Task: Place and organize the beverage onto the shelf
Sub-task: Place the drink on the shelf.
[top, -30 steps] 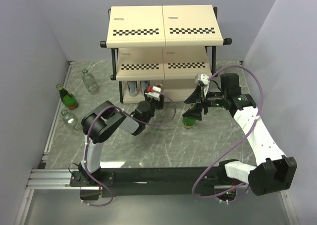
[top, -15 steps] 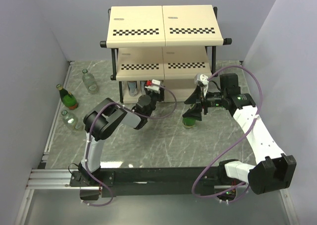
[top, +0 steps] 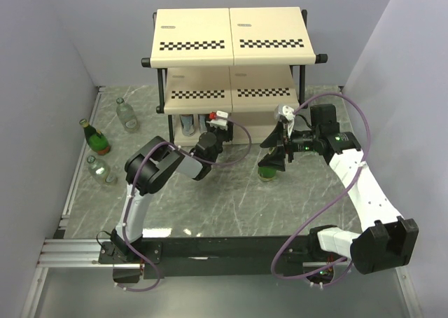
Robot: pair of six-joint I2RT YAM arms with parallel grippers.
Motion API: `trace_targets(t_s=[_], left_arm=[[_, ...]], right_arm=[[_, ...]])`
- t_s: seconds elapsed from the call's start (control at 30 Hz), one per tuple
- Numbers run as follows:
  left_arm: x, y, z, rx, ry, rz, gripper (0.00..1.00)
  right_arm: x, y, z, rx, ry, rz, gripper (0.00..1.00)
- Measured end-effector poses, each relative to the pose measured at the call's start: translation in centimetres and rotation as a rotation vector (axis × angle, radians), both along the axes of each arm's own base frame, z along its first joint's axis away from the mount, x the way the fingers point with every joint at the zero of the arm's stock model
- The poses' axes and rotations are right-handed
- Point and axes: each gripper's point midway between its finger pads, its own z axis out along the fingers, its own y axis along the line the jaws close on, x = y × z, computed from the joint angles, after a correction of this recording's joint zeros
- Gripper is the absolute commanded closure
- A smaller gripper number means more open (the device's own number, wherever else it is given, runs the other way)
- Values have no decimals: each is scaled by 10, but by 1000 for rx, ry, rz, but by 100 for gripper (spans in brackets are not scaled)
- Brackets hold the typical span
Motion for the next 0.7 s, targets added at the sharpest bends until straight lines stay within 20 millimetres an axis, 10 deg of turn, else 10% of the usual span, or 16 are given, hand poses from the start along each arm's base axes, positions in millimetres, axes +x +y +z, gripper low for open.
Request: trace_targets(t_s=[0.5, 0.7], left_arm=[[15, 4, -7, -14, -6, 62, 100], [16, 7, -7, -16, -5, 77, 68]], right_arm=[[0, 0, -6, -7, 21, 7, 18], [-1, 0, -7, -10, 28, 10, 18]])
